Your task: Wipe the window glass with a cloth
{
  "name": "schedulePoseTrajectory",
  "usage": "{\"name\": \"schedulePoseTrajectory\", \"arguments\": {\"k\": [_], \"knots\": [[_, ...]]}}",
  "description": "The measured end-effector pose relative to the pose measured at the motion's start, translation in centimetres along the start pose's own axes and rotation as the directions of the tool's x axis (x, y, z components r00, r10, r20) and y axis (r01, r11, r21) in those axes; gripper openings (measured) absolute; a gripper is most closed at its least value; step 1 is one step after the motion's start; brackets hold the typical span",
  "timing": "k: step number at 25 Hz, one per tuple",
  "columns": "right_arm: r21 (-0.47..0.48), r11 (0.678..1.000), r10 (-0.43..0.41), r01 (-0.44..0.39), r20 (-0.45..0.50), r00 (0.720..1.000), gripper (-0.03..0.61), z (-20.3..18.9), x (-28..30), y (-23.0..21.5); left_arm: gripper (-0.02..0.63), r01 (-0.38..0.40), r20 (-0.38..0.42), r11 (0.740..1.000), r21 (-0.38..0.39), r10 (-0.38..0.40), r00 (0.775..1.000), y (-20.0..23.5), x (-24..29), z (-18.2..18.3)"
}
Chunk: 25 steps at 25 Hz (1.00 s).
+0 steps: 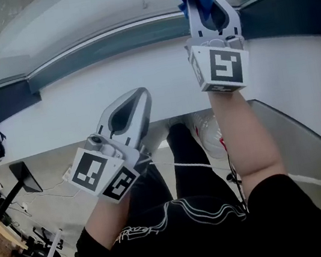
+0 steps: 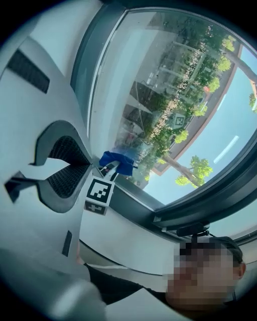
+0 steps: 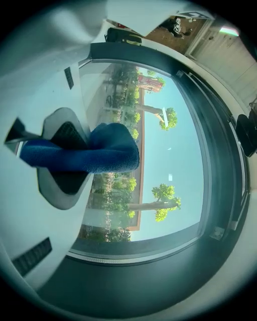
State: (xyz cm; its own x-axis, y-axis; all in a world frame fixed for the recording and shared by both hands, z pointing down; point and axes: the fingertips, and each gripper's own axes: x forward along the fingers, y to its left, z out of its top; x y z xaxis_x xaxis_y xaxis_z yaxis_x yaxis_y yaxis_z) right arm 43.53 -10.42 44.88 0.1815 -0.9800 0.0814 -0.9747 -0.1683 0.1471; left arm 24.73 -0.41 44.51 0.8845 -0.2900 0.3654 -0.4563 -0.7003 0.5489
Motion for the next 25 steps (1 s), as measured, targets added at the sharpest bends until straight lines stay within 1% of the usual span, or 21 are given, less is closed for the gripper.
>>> {"name": "schedulePoseTrajectory", "arguments": {"k": [6, 11, 15, 19, 25], "knots": [[0.014, 0.996, -0.092, 0.093, -0.012, 0.996, 0.067, -1.6, -1.0, -6.2, 0.006, 0.026, -0.033, 1.000, 0.015, -0.025, 0.999, -2.0, 3.1, -0.6], [0.016, 0.985, -0.170, 0.171, -0.028, 0.985, 0.067, -3.0, -1.8, -11.0, 0.006, 0.047, -0.045, 0.999, 0.015, -0.047, 0.998, -3.3, 5.4, -0.8], [0.030, 0.974, -0.224, 0.226, -0.046, 0.974, 0.067, -3.6, -2.4, -14.1, 0.006, 0.068, -0.048, 0.997, 0.024, -0.067, 0.997, -4.5, 6.7, -0.3], [0.048, 0.966, -0.250, 0.253, -0.058, 0.967, 0.067, -3.4, -2.5, -15.6, 0.006, 0.077, -0.043, 0.997, 0.016, -0.077, 0.996, -4.8, 7.1, 0.6], [0.073, 0.962, -0.257, 0.262, -0.079, 0.963, 0.067, -2.8, -3.1, -15.4, 0.006, 0.087, -0.016, 0.996, 0.030, -0.086, 0.996, -4.8, 6.6, 1.6]]}}
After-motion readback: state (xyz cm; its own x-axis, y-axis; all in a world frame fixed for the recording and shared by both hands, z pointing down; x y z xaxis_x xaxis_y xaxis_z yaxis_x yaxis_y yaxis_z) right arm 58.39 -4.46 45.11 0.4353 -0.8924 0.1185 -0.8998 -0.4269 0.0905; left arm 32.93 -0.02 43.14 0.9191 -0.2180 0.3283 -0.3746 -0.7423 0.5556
